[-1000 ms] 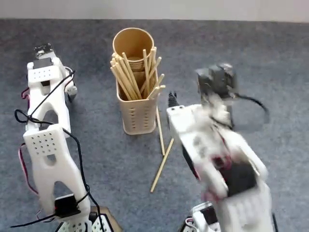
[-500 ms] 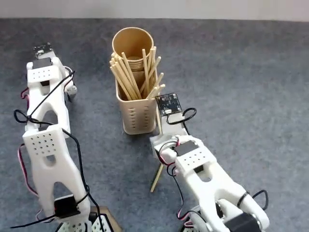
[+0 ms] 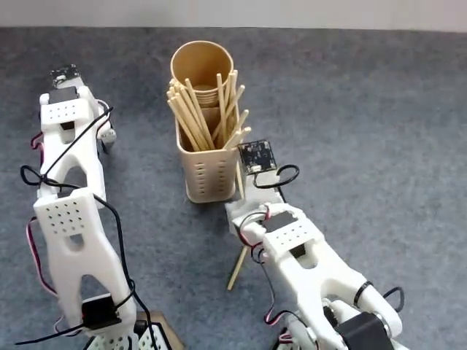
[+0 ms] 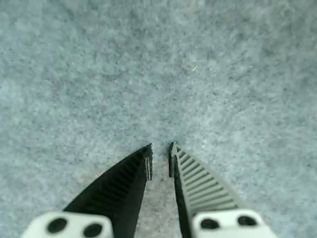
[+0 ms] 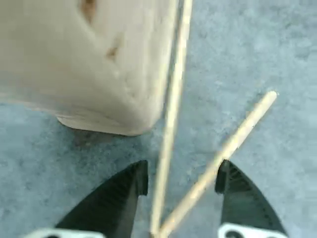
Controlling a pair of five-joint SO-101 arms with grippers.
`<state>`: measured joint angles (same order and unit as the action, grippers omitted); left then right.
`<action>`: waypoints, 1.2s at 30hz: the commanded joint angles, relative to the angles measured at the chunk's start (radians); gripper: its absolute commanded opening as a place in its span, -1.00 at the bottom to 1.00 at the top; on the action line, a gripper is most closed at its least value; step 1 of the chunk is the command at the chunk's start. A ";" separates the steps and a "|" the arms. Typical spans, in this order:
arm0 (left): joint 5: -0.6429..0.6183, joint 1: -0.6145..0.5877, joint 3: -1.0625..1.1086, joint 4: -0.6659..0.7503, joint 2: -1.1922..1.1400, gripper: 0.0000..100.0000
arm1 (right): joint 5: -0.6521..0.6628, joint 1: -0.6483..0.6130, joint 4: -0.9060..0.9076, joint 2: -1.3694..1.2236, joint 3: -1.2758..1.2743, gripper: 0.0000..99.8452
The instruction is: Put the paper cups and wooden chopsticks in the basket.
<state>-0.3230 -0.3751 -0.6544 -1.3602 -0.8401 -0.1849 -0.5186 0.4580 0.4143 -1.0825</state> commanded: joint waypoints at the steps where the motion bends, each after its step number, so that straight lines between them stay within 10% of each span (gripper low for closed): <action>1: -0.012 -0.010 -0.028 0.014 0.008 -0.80 | -0.011 0.085 0.036 0.111 0.001 -0.67; 36: -0.014 -0.015 -0.024 0.028 0.008 -0.80 | -0.081 -0.028 0.064 -0.271 0.133 -0.62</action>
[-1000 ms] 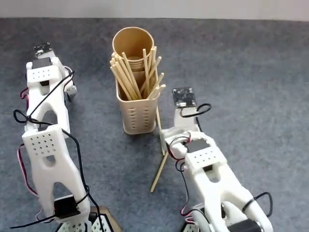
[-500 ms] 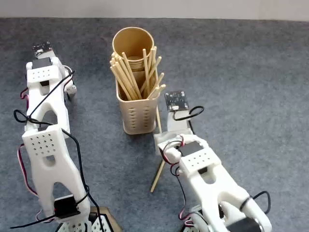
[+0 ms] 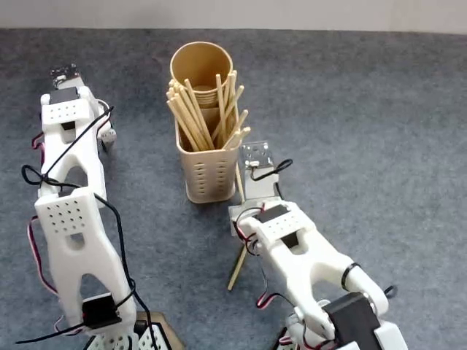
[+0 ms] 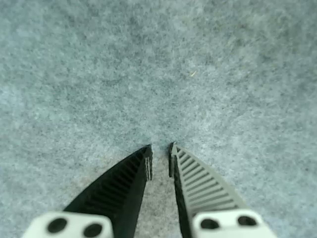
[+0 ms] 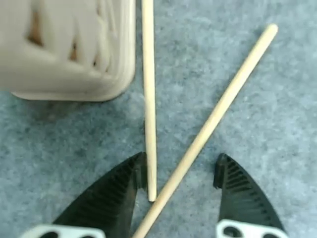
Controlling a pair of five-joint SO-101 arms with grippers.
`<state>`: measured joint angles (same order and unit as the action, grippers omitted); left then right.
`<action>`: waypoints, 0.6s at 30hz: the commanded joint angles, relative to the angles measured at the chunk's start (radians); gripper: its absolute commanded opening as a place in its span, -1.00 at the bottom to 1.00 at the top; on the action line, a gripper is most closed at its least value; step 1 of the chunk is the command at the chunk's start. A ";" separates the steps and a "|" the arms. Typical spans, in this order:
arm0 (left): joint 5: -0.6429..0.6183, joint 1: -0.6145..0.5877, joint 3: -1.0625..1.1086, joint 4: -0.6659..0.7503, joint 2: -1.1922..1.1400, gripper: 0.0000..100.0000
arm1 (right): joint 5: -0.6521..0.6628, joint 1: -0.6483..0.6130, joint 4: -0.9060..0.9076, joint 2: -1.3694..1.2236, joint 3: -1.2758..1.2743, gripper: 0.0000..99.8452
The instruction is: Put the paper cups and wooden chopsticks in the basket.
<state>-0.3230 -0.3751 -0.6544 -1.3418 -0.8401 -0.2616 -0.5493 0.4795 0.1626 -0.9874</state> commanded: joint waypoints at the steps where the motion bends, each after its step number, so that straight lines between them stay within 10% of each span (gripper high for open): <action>1: -0.014 -0.016 -0.024 0.008 0.008 -0.80 | 0.009 0.015 0.074 -0.024 0.054 -0.68; 5: -0.014 -0.016 -0.024 0.008 0.008 -0.80 | 0.077 0.099 0.134 -0.047 0.108 -1.00; 18: -0.014 -0.016 -0.024 0.008 0.008 -0.80 | 0.247 0.392 0.136 -0.059 0.403 -0.99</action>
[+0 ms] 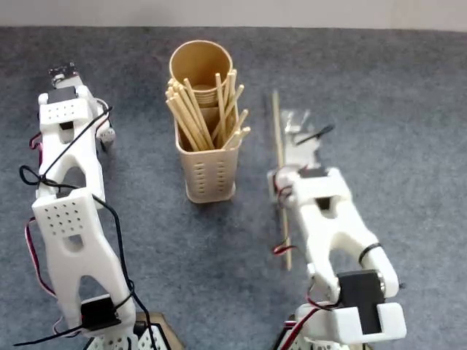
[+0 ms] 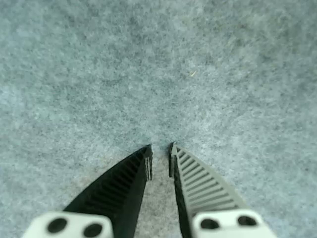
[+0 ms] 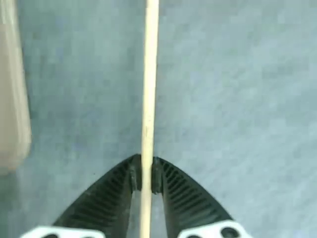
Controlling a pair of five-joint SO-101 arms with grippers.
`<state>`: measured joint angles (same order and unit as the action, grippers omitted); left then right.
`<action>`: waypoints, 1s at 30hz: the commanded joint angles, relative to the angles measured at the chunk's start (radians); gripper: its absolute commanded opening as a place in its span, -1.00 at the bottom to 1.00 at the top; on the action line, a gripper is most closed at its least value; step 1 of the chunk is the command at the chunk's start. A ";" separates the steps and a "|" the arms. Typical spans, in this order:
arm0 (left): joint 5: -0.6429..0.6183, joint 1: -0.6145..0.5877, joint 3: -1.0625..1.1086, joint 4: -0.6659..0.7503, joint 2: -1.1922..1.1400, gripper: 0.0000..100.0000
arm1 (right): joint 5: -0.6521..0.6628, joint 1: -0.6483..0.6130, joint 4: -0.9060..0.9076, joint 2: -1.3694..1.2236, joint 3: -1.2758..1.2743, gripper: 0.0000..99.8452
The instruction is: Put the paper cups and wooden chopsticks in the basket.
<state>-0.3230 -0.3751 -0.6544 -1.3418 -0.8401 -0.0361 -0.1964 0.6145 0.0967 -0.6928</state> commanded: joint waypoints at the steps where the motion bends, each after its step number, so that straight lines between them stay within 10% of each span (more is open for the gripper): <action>1: -0.014 -0.016 -0.024 0.008 0.008 -0.80 | 0.021 0.039 0.001 0.007 0.134 -0.99; 20: -0.012 -0.012 -0.024 0.008 0.007 -0.80 | 0.021 -0.119 -0.018 0.286 0.598 -0.99; 30: -0.012 -0.012 -0.031 0.025 -0.044 -0.80 | 0.017 -0.298 -0.346 0.288 0.679 -0.99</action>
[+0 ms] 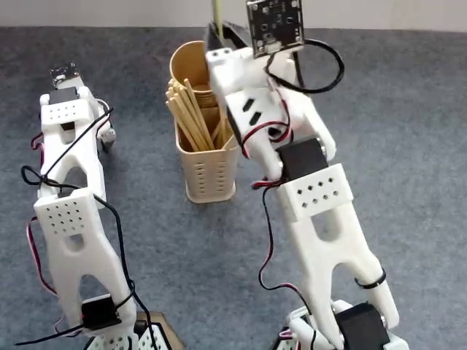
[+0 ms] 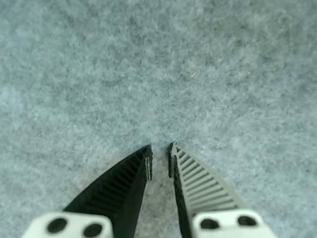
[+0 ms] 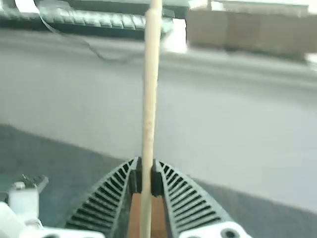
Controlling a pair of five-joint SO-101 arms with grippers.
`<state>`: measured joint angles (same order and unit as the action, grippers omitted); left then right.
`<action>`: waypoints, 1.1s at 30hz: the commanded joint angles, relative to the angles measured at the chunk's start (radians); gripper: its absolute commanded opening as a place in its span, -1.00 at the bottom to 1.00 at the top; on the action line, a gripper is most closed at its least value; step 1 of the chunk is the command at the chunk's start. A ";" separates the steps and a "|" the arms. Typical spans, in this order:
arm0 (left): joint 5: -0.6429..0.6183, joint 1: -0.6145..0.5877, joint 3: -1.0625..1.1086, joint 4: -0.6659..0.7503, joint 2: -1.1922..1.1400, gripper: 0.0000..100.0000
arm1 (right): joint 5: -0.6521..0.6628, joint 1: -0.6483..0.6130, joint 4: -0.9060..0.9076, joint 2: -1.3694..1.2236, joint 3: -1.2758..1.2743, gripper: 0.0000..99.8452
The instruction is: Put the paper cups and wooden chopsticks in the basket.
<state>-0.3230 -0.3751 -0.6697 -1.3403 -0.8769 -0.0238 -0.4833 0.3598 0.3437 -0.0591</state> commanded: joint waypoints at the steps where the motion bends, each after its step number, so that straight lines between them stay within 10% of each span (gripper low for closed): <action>1: -0.012 -0.012 -0.016 0.029 -0.007 -0.80 | 0.003 -0.012 -0.113 0.047 0.031 -0.99; 23: -0.012 -0.010 -0.015 0.057 -0.013 -0.80 | 0.095 -0.050 -0.367 0.550 -1.033 -0.99; 33: -0.012 -0.010 -0.010 0.051 -0.013 -0.80 | 0.095 -0.053 -0.366 0.653 -1.070 -0.99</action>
<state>-0.3245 -0.3751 -0.6713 -1.3172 -0.8861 0.0637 -0.5247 -0.0069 0.9866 -1.1254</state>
